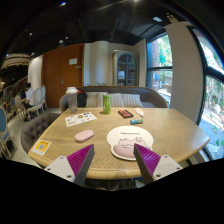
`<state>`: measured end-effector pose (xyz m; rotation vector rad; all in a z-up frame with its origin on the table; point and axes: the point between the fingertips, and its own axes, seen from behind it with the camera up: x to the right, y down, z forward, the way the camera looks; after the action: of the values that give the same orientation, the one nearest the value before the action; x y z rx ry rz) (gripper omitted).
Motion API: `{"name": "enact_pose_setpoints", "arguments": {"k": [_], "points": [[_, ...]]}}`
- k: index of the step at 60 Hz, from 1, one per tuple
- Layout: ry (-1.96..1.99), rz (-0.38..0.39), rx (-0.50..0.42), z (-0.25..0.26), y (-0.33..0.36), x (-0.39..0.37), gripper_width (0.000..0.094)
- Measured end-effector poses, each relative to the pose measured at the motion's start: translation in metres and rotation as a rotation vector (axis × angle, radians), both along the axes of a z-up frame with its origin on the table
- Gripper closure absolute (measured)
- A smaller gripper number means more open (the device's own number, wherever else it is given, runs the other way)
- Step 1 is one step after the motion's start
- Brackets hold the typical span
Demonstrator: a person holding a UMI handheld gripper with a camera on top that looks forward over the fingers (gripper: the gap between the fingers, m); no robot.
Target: Arrange mouse
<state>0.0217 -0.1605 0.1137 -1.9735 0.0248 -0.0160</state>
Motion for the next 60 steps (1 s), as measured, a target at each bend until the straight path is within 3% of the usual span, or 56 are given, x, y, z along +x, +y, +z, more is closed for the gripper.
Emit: {"name": "enact_pose_setpoints", "arguments": {"k": [14,34,40,41,42,55,60], "points": [[-0.028,0.061,-0.009,-0.016,0.019,-0.031,0.0109],[-0.002,0.261,-0.072,-0.051,0.069,-0.112,0.0108],[0.023,0.278,-0.1,-0.077,0.099,-0.14,0.0109],[0.031,0.283,-0.106,-0.079,0.102,-0.143,0.007],[0.037,0.288,-0.111,-0.082,0.105,-0.149,0.0108],[0.027,0.298,-0.215,-0.126,0.144,-0.17,0.0119],[0.002,0.275,-0.198,-0.126,0.16,-0.169,0.0116]]}}
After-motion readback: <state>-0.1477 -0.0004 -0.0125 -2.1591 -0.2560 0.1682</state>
